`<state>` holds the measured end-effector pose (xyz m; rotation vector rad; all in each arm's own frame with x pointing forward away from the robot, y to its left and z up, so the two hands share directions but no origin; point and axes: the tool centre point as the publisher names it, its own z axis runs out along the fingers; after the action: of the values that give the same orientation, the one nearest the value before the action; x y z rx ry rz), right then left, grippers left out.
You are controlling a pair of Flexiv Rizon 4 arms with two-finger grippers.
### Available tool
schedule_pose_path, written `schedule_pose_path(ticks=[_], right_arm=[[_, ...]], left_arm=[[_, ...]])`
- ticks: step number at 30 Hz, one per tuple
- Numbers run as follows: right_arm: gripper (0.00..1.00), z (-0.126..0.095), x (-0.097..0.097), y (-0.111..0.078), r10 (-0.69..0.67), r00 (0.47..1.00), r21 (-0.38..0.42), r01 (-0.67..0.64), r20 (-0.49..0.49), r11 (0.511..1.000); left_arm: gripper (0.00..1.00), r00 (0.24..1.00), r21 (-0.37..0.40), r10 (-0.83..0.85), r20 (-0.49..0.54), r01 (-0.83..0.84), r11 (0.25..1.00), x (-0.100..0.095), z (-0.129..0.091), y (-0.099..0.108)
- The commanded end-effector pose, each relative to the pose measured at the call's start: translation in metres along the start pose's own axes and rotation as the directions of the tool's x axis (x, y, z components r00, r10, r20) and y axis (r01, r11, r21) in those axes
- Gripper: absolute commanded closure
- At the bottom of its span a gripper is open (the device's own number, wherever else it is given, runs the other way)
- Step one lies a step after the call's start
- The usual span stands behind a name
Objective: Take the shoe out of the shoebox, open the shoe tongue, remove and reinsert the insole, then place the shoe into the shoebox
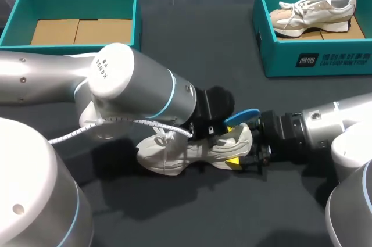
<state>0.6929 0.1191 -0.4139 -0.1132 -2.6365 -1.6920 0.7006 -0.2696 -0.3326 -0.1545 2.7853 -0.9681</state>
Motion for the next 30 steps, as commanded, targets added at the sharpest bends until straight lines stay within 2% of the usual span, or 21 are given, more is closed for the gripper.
schedule_pose_path(ticks=[1,9,14,20,27,29,30], right_arm=[[1.00,0.000,0.001,0.000,0.000,1.000,0.005,0.000,0.001,1.000],[1.00,0.000,0.001,0.000,0.000,1.000,0.005,0.000,0.001,1.000],[1.00,0.000,0.001,0.000,0.000,1.000,0.005,0.000,0.001,1.000],[1.00,0.000,0.001,0.000,0.000,1.000,0.005,0.000,0.001,1.000],[1.00,0.000,0.001,0.000,0.000,1.000,0.005,0.000,0.001,1.000],[1.00,0.000,0.001,0.000,0.000,1.000,0.005,0.000,0.001,1.000],[1.00,0.000,0.001,0.000,0.000,1.000,0.005,0.000,0.001,1.000]], left_arm=[[1.00,0.999,0.017,-0.014,-0.045,0.014,1.000,-0.003,-0.005,-0.003],[1.00,0.991,0.034,-0.057,-0.123,0.062,0.997,0.003,-0.026,-0.025],[1.00,0.966,0.061,-0.136,-0.220,0.153,0.986,0.006,-0.041,-0.046],[1.00,0.924,0.090,-0.176,-0.340,0.218,0.972,0.013,-0.065,-0.072],[1.00,0.905,0.131,-0.149,-0.398,0.217,0.967,0.022,-0.099,-0.104],[1.00,0.897,0.161,-0.141,-0.419,0.226,0.961,0.020,-0.116,-0.116],[1.00,0.897,0.161,-0.141,-0.419,0.226,0.961,0.020,-0.116,-0.116]])
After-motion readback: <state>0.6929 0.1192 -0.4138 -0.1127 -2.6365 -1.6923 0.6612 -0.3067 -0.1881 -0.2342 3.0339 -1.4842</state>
